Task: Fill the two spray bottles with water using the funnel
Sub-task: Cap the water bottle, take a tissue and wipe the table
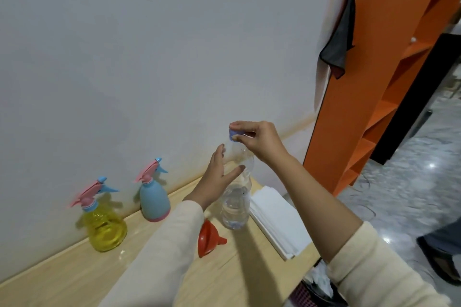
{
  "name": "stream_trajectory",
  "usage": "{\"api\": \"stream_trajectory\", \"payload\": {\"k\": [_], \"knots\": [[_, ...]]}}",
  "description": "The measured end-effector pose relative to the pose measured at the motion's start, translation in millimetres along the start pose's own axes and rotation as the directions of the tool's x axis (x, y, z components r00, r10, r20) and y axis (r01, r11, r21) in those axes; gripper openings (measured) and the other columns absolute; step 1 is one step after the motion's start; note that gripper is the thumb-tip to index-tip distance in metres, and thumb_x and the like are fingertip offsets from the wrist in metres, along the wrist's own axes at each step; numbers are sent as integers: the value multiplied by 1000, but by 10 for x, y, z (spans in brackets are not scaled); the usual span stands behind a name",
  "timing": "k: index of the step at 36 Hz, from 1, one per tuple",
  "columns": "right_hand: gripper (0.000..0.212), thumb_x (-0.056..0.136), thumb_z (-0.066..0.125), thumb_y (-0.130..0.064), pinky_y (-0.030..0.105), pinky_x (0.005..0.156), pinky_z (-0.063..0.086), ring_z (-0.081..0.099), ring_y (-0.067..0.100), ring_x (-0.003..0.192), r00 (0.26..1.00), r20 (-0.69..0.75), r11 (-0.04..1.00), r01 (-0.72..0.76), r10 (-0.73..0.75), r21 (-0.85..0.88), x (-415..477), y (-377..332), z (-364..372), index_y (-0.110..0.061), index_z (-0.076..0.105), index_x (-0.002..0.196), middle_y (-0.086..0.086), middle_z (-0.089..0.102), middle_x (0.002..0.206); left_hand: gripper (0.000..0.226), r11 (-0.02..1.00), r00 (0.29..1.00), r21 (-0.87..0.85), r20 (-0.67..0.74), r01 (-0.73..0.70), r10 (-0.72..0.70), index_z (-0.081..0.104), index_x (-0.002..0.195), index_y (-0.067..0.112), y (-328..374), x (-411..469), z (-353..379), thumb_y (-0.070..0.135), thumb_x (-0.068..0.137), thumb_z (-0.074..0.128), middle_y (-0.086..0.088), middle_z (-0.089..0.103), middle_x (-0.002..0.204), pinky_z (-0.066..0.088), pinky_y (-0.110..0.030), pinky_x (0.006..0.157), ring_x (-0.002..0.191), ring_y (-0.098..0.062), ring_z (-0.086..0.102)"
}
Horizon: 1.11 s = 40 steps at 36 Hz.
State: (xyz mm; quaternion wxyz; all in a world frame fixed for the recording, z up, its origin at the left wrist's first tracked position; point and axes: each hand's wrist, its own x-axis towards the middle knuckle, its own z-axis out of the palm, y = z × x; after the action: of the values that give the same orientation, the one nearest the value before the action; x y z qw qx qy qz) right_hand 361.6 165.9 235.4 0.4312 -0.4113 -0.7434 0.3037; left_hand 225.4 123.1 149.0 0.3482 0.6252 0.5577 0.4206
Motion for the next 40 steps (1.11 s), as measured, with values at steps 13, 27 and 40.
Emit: {"api": "stream_trajectory", "payload": {"k": [13,27,40], "knots": [[22,72,80,-12,19,85,51,65,9,93,999,-47,996,-12,16,83,7,28,0,-11,75,93,3,70,99,86,1000,999,0,37,18,-18,7,152,22,20,-26,-25,42,89,61,1,16,159,22,-33,117,145,-9,16],[23,69,81,-10,19,81,53,64,6,88,992,-108,977,-33,57,210,-33,69,75,-14,73,90,-3,67,94,88,999,999,-12,36,34,-34,6,152,24,28,-39,-21,44,87,61,5,17,158,21,-30,116,144,-6,16],[29,78,74,-7,21,90,51,66,12,99,995,-34,960,-82,95,269,-24,82,35,-9,69,107,4,71,106,85,999,998,-1,33,55,-55,4,152,24,39,-54,-29,42,90,59,5,16,158,21,-23,108,144,-9,17]]}}
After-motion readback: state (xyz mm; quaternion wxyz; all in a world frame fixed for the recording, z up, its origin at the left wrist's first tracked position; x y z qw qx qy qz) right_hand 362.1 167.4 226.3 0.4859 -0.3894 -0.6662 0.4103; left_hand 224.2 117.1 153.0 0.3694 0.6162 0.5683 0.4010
